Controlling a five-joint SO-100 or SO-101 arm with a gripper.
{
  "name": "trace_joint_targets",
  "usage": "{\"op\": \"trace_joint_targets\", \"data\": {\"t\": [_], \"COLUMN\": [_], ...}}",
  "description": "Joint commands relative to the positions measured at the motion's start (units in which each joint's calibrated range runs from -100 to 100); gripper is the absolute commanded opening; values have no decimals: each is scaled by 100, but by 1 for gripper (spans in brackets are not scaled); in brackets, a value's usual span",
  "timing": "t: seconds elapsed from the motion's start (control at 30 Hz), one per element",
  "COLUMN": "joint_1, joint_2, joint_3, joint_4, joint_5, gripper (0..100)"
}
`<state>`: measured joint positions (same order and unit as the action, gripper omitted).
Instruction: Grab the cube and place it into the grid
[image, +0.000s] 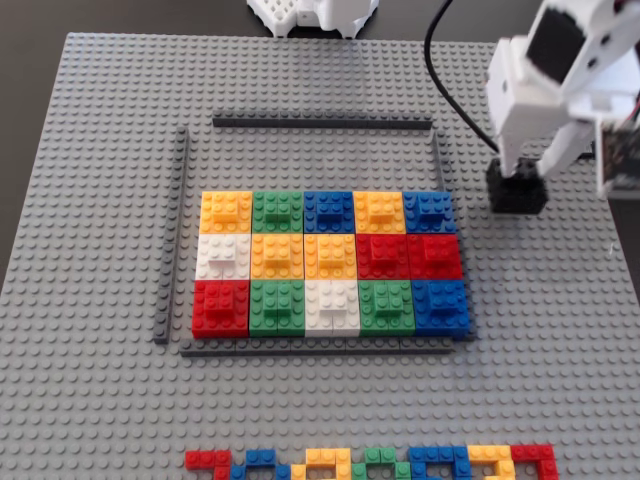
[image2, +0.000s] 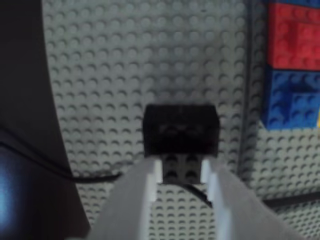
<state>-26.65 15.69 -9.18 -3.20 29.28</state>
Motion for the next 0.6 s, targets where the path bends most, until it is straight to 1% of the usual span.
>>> {"op": "trace_joint_targets", "data": {"t": [0.0, 0.3, 0.57], "joint_1": [-13, 98, 650], "joint_2": [-1139, -2489, -3581], "joint_3": [-346, 632, 2454], "joint_4": [203, 325, -71], "joint_5": [59, 342, 645], "gripper": [8, 8, 8]}}
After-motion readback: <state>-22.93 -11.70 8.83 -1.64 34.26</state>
